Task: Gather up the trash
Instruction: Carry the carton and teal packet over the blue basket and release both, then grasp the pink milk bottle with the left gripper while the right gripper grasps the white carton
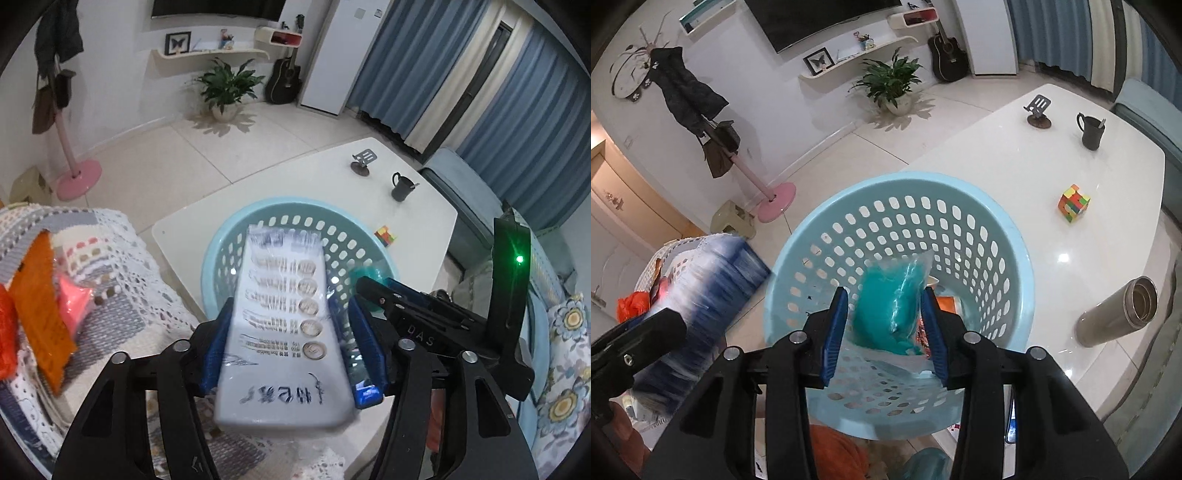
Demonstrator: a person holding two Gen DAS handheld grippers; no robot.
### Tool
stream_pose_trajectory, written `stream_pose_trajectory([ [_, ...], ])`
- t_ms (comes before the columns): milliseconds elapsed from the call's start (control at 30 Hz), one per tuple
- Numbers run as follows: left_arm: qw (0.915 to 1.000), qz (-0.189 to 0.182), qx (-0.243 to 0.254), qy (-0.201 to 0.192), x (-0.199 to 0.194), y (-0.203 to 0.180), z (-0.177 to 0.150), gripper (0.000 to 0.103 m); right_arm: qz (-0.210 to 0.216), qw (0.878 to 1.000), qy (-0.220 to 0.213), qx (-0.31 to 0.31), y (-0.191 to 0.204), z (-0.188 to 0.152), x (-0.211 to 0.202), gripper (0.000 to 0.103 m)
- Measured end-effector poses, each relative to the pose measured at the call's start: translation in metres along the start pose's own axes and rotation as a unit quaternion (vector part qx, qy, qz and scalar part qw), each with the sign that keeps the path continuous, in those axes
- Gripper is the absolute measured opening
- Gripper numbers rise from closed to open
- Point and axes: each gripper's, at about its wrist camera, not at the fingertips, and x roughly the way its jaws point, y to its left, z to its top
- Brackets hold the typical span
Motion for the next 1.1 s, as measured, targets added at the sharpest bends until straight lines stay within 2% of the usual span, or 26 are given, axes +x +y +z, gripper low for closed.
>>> stream_pose_trajectory([
  [100,1.0000,0.002,0.002,-0.006,-0.005,0.000,-0.002,0.067,0.001,1.000,-0.004,0.006,-0.004,0.001,-0.003,0.049],
  [367,0.9995,0.005,0.004,-0.032,-0.029,-0.006,-0.005,0.067,0.008,1.000,-0.021,-0.014,0.006,0.001,-0.020,0.049],
  [667,0.9970,0.016,-0.010,-0.075,-0.080,0.004,-0.016,0.067,0.040,0.995,-0.044,-0.077,0.057,-0.006,-0.051,0.049],
  [833,0.9921,0.042,-0.029,-0.115,-0.123,0.022,-0.032,0.067,0.074,0.988,-0.061,-0.123,0.099,-0.017,-0.073,0.049],
  [967,0.9858,0.074,-0.065,-0.136,-0.157,0.049,-0.051,0.067,0.105,0.978,-0.068,-0.168,0.141,-0.030,-0.088,0.049],
  [1100,0.9748,0.121,-0.095,-0.162,-0.193,0.081,-0.070,0.072,0.132,0.966,-0.065,-0.211,0.186,-0.047,-0.096,0.049],
])
